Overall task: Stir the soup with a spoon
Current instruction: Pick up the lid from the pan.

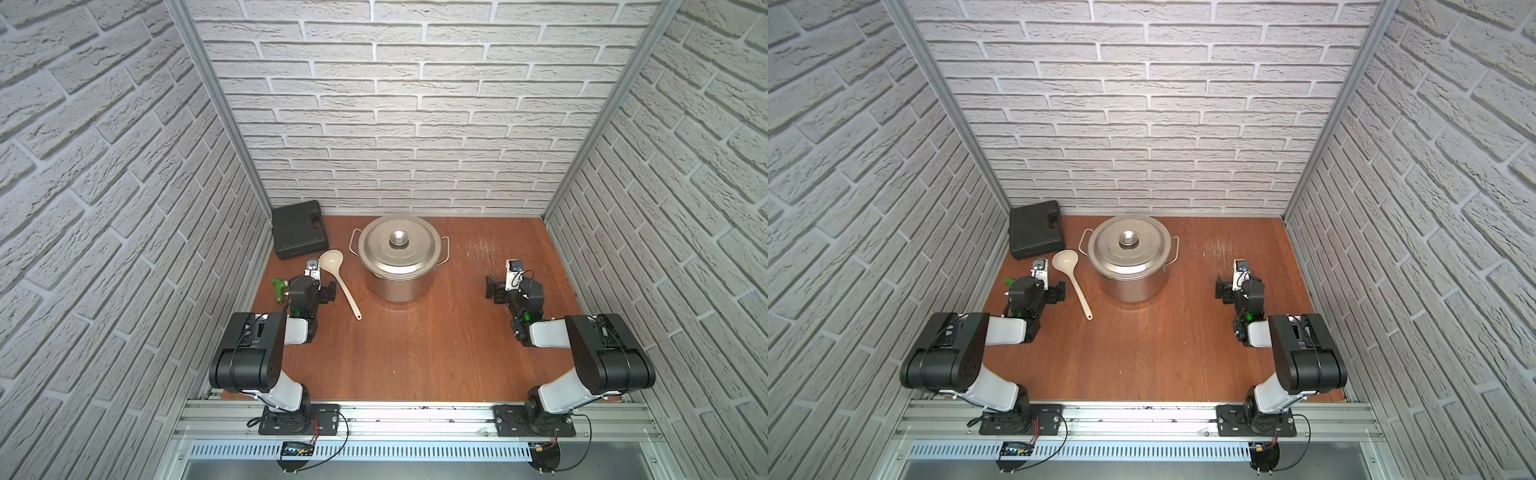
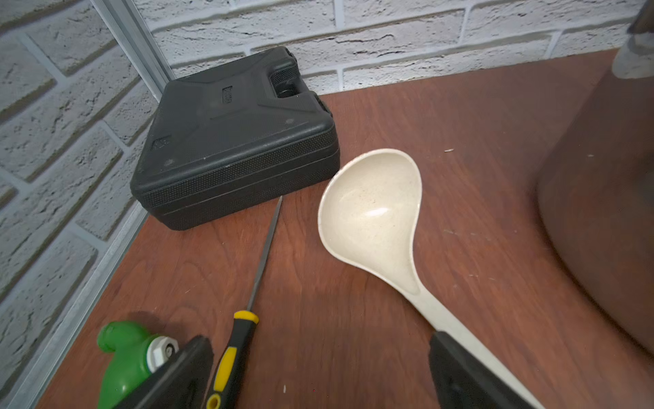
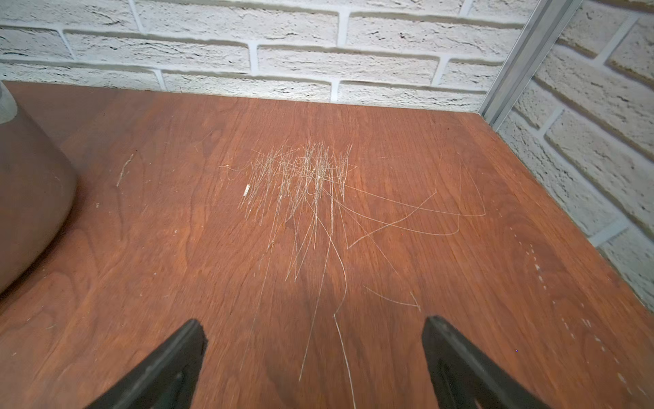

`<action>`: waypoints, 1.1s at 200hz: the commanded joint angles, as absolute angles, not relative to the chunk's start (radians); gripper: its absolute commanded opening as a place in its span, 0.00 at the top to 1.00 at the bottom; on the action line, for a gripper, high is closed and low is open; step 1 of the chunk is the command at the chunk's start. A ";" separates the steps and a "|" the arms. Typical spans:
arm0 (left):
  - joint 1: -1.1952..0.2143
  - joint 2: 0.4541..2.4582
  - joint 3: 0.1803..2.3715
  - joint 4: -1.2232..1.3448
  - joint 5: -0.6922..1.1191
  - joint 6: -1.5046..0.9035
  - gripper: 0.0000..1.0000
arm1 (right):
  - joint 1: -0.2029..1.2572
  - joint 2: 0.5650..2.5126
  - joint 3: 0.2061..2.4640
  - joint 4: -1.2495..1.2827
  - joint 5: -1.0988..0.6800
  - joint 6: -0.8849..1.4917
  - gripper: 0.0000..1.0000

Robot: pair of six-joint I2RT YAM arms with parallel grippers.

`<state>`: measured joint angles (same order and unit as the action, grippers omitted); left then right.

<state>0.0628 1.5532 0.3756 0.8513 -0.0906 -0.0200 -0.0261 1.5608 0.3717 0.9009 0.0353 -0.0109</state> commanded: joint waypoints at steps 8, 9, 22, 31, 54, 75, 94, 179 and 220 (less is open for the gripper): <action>0.066 1.554 0.387 0.882 -0.079 -0.018 0.02 | -0.021 1.551 0.379 0.935 0.029 -0.008 0.01; 0.067 1.554 0.387 0.881 -0.079 -0.018 0.02 | -0.021 1.551 0.379 0.936 0.029 -0.007 0.01; 0.066 1.553 0.388 0.881 -0.079 -0.019 0.02 | -0.021 1.551 0.377 0.935 0.029 -0.008 0.01; 0.066 1.552 0.387 0.882 -0.080 -0.018 0.02 | -0.021 1.551 0.377 0.936 0.029 -0.008 0.01; 0.067 1.552 0.388 0.883 -0.080 -0.018 0.02 | -0.020 1.552 0.377 0.937 0.028 -0.007 0.01; 0.070 1.552 0.389 0.877 -0.071 -0.020 0.02 | -0.021 1.551 0.376 0.936 0.028 -0.008 0.01; 0.079 1.549 0.388 0.872 -0.056 -0.024 0.02 | -0.021 1.553 0.380 0.933 0.028 -0.006 0.01; 0.020 1.293 0.766 -0.013 -0.359 -0.306 0.02 | -0.012 1.262 0.810 -0.201 0.287 0.309 0.02; 0.008 1.315 1.024 -0.386 -0.114 -0.531 0.02 | -0.017 1.194 0.919 -0.366 -0.012 0.551 0.01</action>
